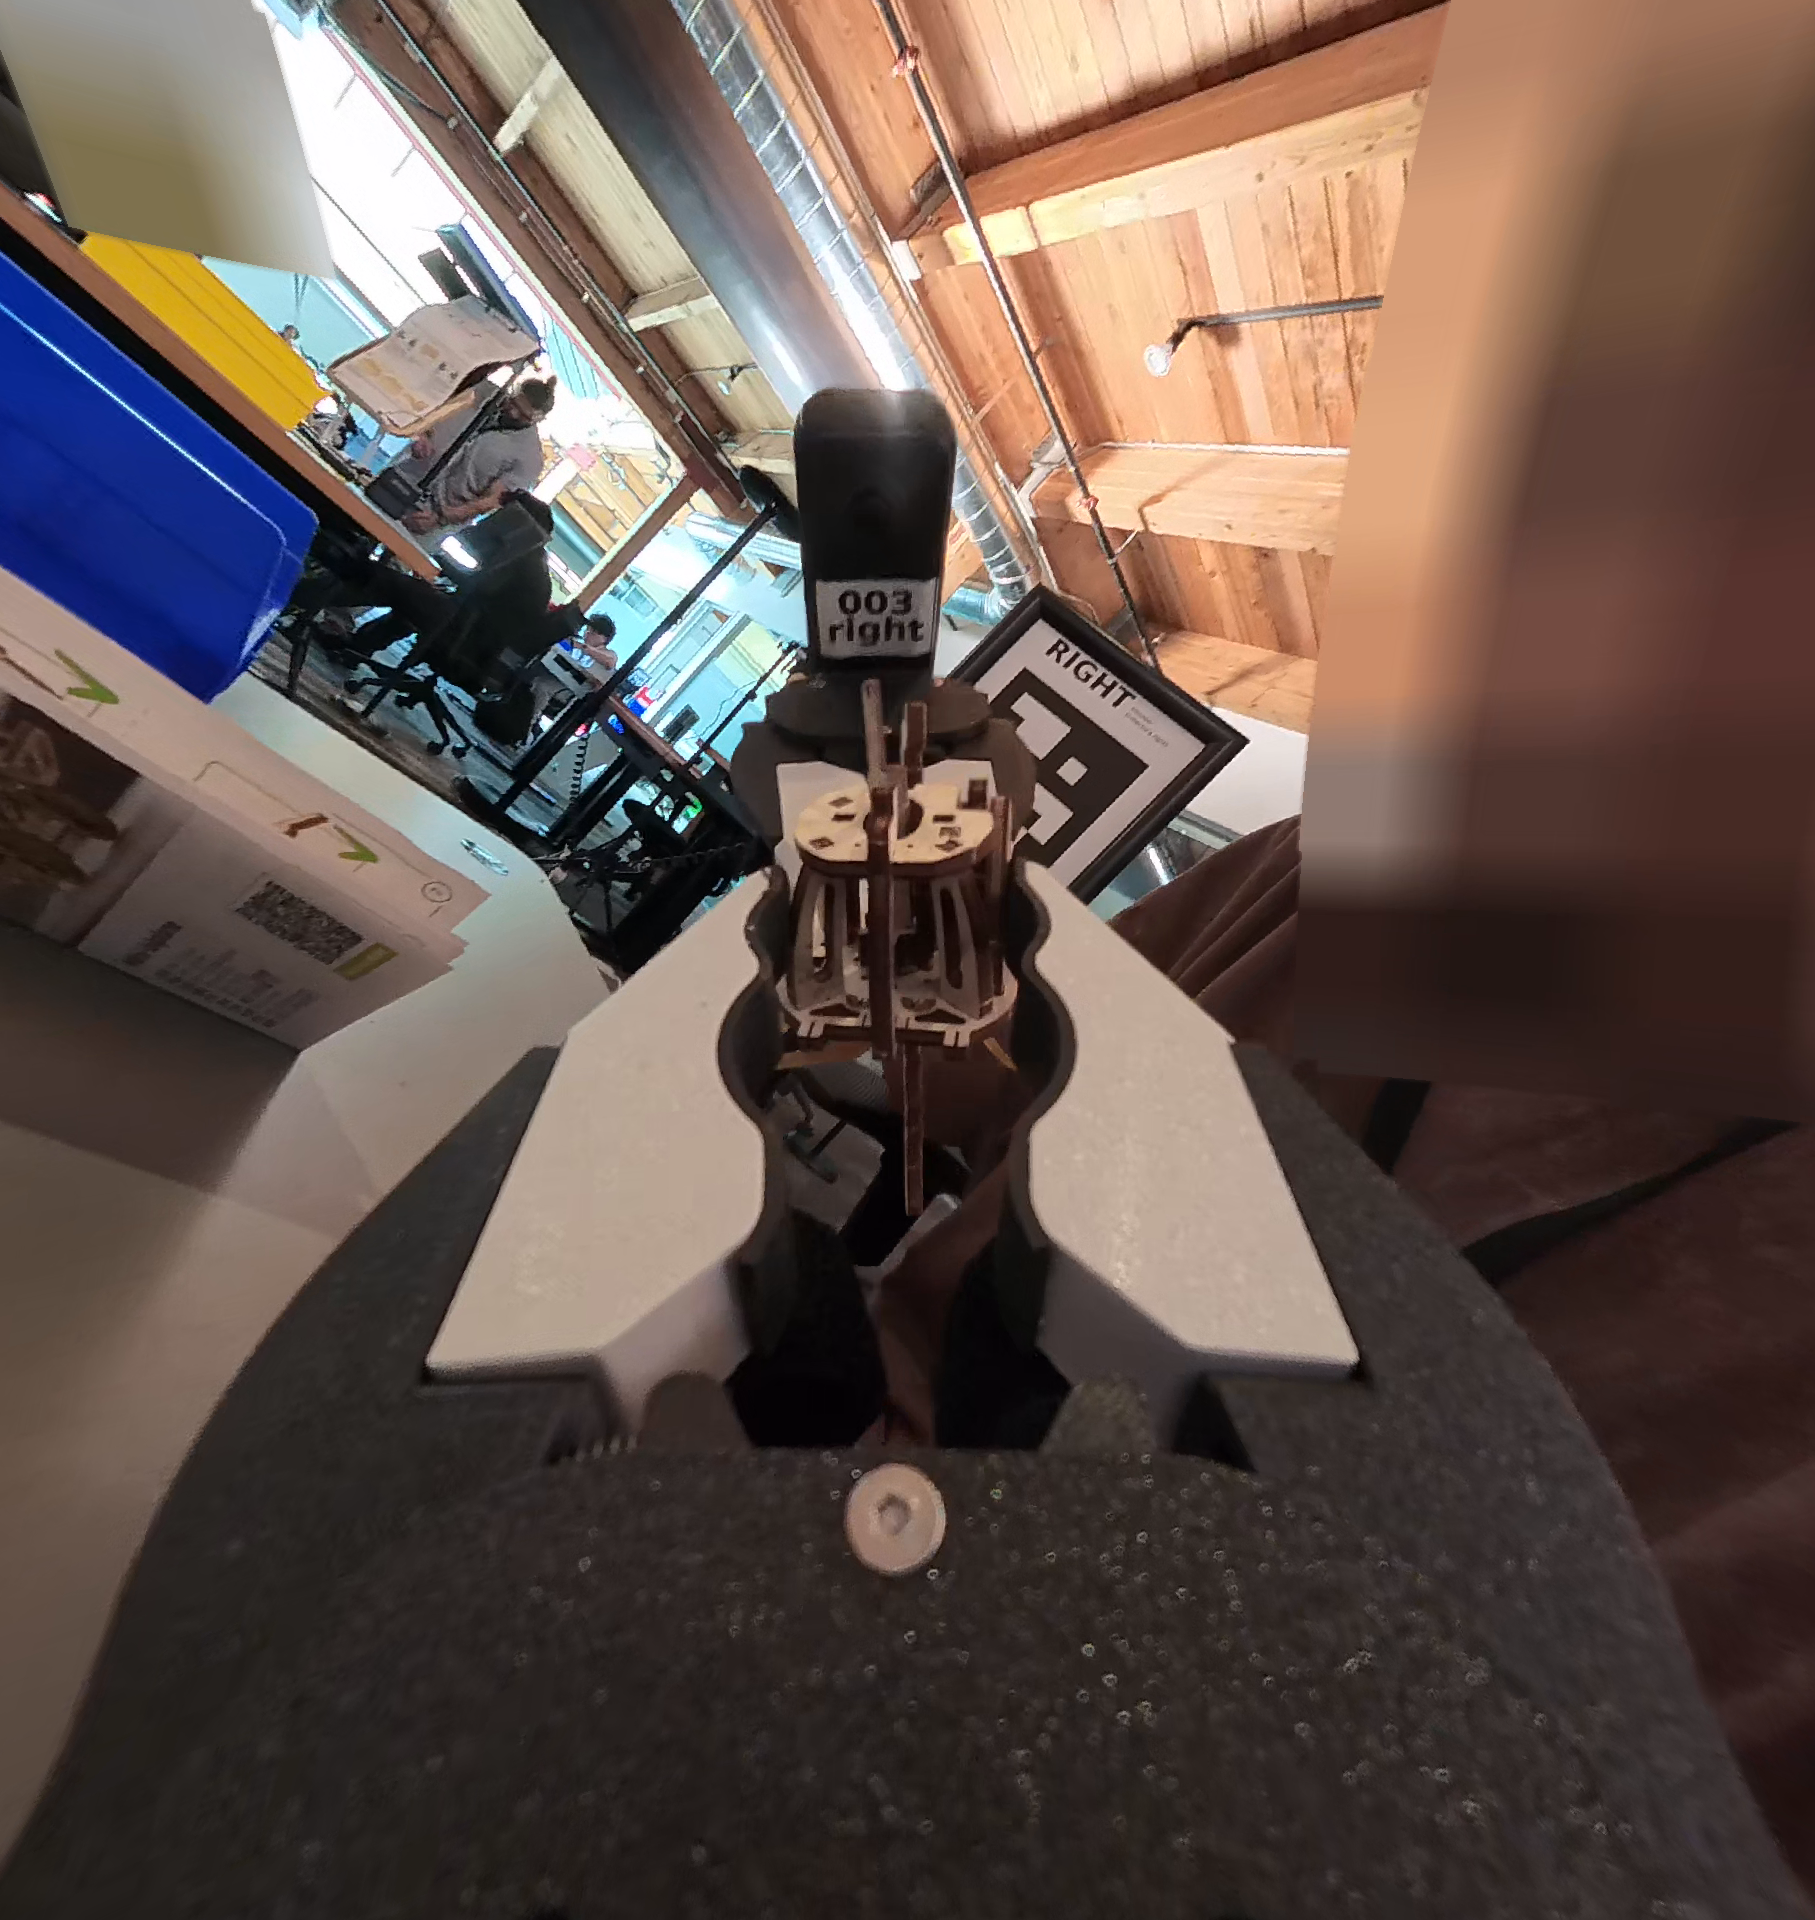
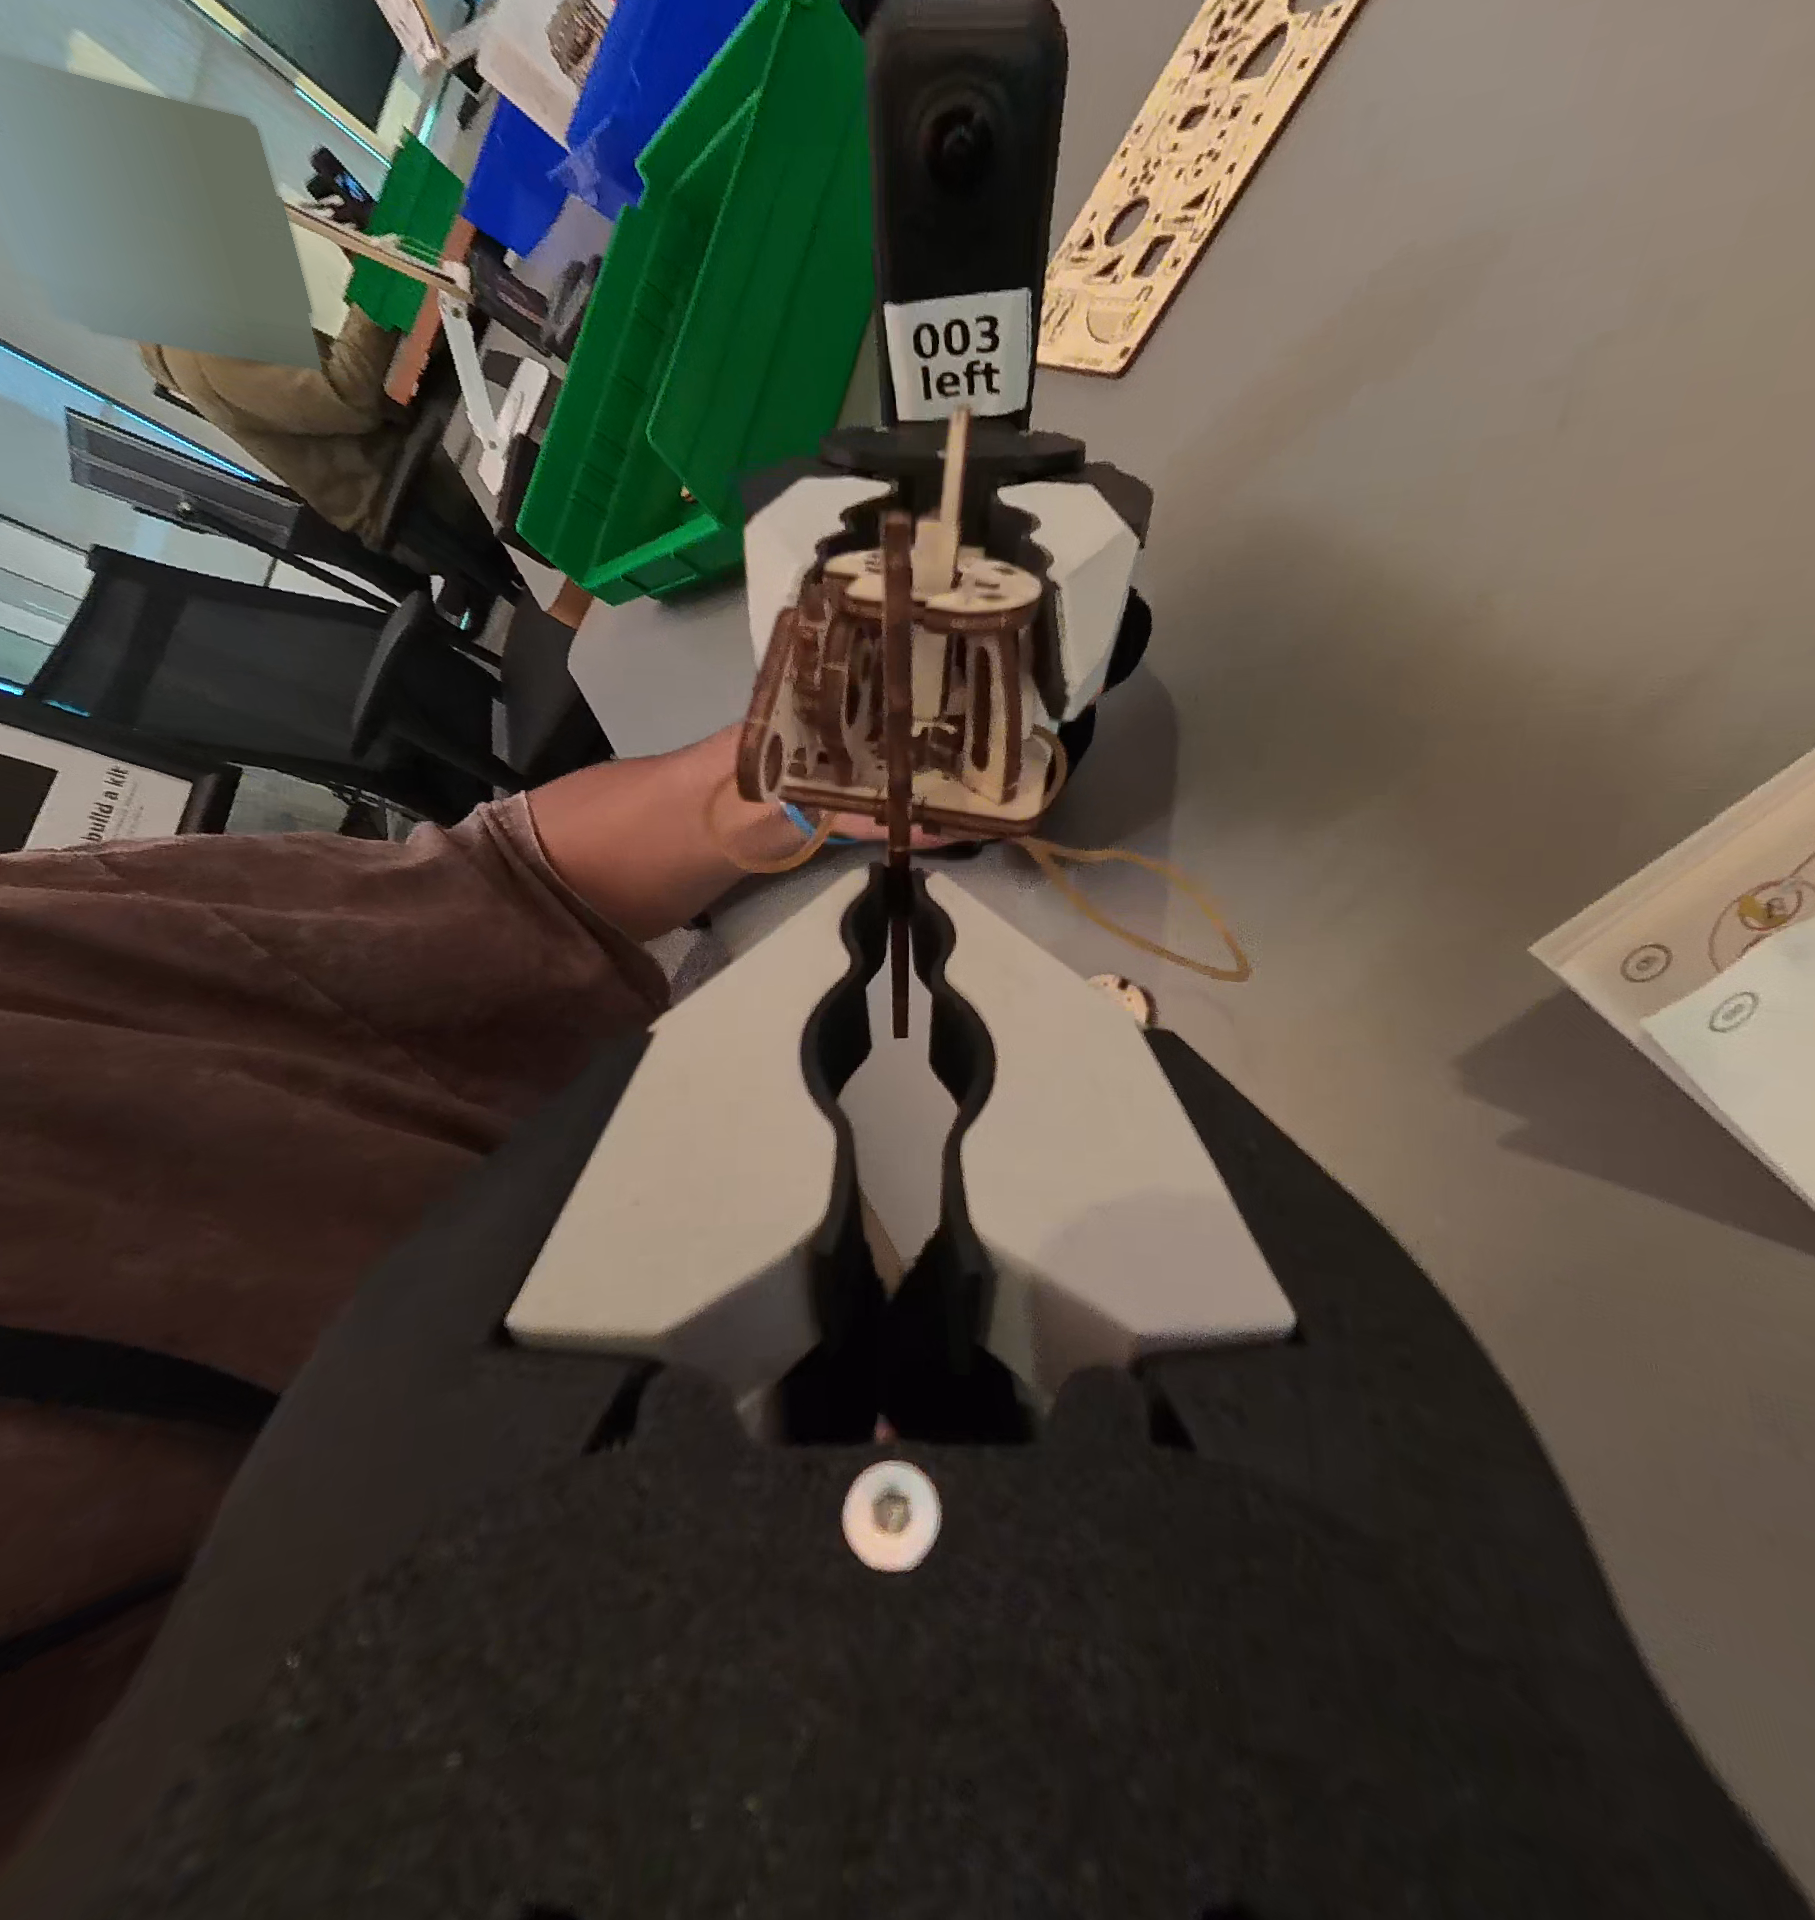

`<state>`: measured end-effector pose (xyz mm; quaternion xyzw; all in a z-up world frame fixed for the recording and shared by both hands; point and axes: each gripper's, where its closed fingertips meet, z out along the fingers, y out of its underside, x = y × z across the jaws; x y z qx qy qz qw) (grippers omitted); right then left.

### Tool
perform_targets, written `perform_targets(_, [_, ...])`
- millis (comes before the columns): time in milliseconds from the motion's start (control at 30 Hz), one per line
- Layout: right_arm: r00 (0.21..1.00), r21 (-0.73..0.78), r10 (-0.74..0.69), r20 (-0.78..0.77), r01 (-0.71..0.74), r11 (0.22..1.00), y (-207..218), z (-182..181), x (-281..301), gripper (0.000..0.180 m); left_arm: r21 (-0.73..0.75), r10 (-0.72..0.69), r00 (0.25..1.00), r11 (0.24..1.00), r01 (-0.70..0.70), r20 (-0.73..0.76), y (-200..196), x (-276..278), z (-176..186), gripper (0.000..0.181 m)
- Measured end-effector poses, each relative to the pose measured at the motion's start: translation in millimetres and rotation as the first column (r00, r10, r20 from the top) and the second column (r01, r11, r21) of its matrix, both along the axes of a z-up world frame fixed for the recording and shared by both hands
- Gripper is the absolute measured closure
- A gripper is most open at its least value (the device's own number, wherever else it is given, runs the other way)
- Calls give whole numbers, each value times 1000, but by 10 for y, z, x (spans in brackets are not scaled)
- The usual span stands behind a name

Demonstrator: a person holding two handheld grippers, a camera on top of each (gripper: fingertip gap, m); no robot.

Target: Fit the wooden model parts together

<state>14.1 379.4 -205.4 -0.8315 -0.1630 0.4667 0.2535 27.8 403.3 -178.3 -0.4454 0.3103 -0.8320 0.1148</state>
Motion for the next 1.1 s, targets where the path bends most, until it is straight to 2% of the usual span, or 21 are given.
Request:
perform_targets(567, [997, -84, 43, 64, -38, 996, -99, -87, 9, 177, 45, -5, 1000, 999, 7, -29, -56, 34, -41, 143])
perform_targets(967, [994, -66, 56, 98, -50, 997, -120, -51, 7, 177, 11, -28, 1000, 1000, 28, -3, -75, 36, -6, 142])
perform_targets(1100, [992, -51, 55, 109, -50, 997, -119, -38, -9, 171, 5, -36, 999, 999, 36, 1, -85, 40, -2, 142])
